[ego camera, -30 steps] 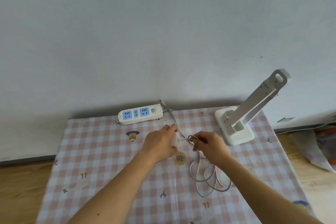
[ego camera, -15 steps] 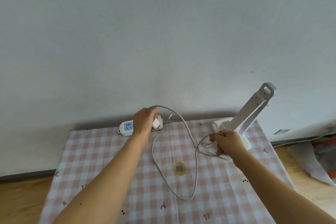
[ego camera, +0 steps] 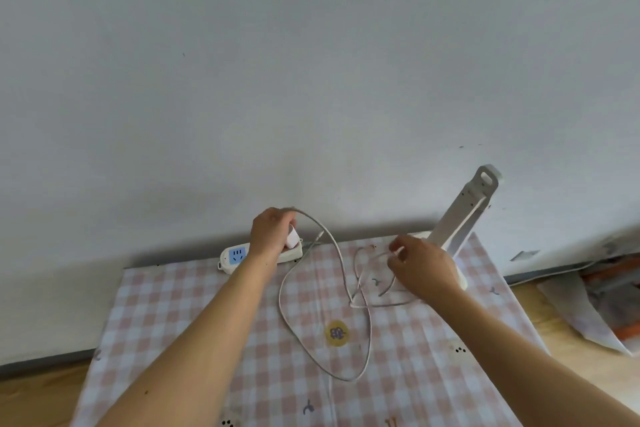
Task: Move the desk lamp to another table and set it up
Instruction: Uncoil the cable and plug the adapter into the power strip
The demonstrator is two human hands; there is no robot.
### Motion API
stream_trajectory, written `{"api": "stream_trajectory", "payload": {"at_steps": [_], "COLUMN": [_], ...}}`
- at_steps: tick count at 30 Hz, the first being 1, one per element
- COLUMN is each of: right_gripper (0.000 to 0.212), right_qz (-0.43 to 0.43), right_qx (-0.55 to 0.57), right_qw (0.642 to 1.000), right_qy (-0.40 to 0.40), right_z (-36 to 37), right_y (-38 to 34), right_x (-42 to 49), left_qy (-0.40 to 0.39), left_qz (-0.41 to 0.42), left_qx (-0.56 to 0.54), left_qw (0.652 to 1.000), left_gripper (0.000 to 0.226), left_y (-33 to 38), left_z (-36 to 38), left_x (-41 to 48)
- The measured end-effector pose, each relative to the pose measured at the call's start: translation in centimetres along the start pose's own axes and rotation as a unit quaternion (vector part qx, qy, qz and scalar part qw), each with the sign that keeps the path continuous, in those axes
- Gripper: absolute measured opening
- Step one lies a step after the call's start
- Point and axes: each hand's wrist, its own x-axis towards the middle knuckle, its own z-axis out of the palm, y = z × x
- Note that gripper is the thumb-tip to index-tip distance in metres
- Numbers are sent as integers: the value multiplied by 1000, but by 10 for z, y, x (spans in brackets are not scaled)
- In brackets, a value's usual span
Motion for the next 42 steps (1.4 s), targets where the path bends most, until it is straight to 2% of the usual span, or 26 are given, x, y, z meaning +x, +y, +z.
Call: {"api": "stream_trajectory", "payload": {"at_steps": [1,3,5,7,9,11,13,15,16,19,21,25,29,34,38,42], "right_gripper": [26,25,27,23,22,20,7,9,11,15,16,25,38,29,23,21], "right_qz": [-30,-97,-132,-124,-114,-124,-134,-131,-119,-67,-52,-40,-1,11,31,19], "right_qx": [28,88,193,332,367,355,351,360,384,484,481,460,499,515,516,499], "right_qw": [999,991,967,907,871,872,880,877,866,803,805,835,828,827,829,840], "right_qy": [18,-9,-105,-230,-307,-314,-292,-288,-297,-341,-343,-298,-255,-227,-212,-211], "right_z": [-2,-4,-1,5,12,20,25,26,26,24,26,37,42,49,60,69], "right_y": [-9,-31,-54,-72,-81,-86,-90,-93,-94,-98,-101,-104,-104,-109,-113,-116], "right_x": [-2,-6,-10,-16,-19,-21,-20,-16,-14,-5,-2,8,22,39,48,52], "left_qy": [0,4,-6,-14,-12,-12,-19,-17,-8,25,35,24,1,-34,-33,-35], "left_qz": [-6,-43,-86,-106,-114,-104,-89,-77,-74,-77,-77,-88,-115,-143,-134,-44], "left_qx": [-7,-37,-63,-55,-48,-46,-33,-33,-42,-75,-96,-106,-78,-73,-94,23], "left_qw": [1000,998,994,993,992,993,995,996,996,994,992,990,990,986,986,998], "left_gripper": [15,22,27,31,30,21,14,16,17,12,7,2,6,3,18,45], "left_y": [-2,-2,1,4,6,6,3,-1,-2,-5,-5,-6,-14,-25,-33,-38], "left_z": [1,-2,-9,-19,-29,-40,-49,-56,-60,-72,-79,-89,-94,-94,-91,-86], "left_x": [0,3,7,11,14,16,19,22,24,34,40,49,57,66,73,79]}}
